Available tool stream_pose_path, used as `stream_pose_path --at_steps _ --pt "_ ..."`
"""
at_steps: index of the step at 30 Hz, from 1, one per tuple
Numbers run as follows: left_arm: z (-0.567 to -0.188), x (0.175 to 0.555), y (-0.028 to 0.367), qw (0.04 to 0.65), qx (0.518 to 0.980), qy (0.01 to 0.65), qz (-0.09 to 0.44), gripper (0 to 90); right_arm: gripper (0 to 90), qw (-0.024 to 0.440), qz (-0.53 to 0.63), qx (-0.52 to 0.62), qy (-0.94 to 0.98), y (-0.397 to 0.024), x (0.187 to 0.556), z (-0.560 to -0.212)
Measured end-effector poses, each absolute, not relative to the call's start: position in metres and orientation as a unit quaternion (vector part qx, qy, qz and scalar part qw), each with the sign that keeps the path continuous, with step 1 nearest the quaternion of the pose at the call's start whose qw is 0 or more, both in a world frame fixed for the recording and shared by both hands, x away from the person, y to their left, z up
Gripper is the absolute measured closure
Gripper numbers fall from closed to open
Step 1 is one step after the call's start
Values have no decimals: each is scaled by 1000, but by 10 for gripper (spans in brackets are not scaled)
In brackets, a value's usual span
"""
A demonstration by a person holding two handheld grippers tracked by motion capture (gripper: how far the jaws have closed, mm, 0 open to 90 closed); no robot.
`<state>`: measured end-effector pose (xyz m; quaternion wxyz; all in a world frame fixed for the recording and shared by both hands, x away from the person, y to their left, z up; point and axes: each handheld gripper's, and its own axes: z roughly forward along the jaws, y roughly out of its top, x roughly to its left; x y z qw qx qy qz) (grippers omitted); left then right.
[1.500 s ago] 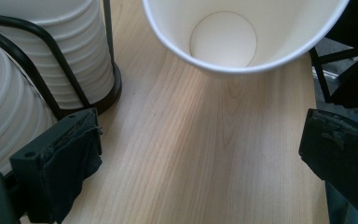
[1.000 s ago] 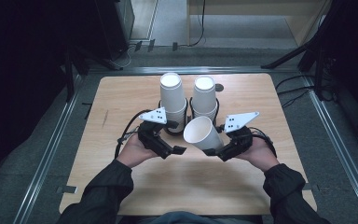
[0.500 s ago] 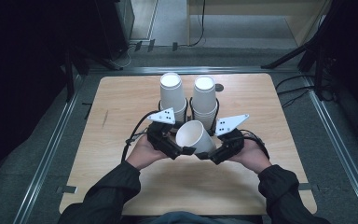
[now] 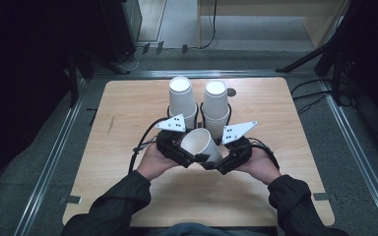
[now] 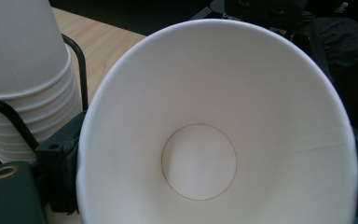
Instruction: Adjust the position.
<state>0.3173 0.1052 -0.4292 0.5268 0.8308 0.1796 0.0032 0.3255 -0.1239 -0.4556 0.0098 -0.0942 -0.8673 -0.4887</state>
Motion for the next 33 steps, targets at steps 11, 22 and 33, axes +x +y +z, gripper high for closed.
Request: stream_pose_path --at_steps 11,22,33 --pt "-428 320 106 515 837 185 -4 128 194 17 -480 -106 -870 -125 327 -457" --pt "-423 326 121 495 846 197 -10 128 141 14 -457 -120 -881 -132 327 -456" --pt "-423 329 131 443 873 204 21 127 154 -12 -454 -149 -878 -156 324 -449"
